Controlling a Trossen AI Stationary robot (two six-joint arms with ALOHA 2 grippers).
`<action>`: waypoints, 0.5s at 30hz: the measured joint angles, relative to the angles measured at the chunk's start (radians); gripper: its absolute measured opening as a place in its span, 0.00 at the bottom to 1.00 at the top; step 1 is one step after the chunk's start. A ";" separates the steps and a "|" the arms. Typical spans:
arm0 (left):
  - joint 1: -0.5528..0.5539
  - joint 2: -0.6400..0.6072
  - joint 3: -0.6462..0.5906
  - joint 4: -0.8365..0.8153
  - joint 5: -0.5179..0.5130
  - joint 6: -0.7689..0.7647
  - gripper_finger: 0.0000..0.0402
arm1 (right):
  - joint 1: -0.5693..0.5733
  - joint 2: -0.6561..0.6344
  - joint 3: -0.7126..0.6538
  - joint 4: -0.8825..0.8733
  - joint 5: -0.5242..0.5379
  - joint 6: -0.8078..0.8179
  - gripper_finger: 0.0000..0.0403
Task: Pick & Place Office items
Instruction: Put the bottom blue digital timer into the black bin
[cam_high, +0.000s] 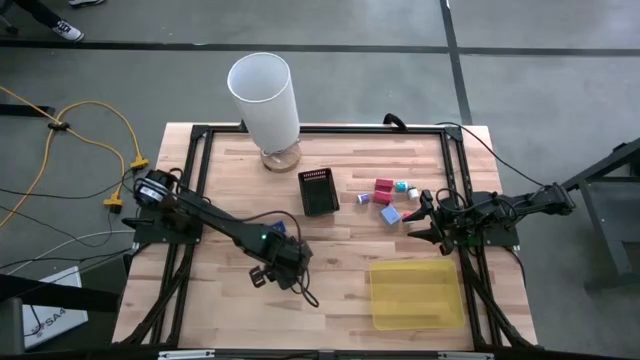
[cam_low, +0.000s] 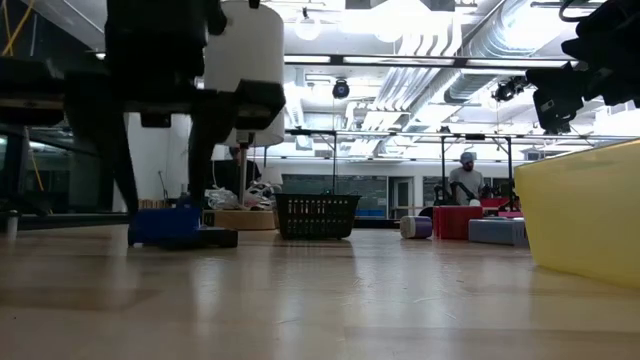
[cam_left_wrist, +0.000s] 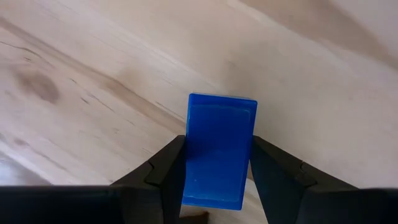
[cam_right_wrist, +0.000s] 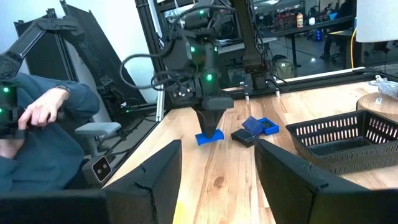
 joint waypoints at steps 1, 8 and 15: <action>0.000 -0.007 0.000 0.008 -0.007 -0.003 0.38 | 0.000 0.001 0.000 0.001 0.000 0.000 0.47; 0.000 -0.076 0.000 0.055 -0.101 -0.030 0.38 | 0.000 0.004 0.000 0.000 0.000 0.000 0.47; 0.011 -0.135 0.000 0.117 -0.179 -0.072 0.38 | 0.000 0.004 0.000 0.001 0.000 0.000 0.47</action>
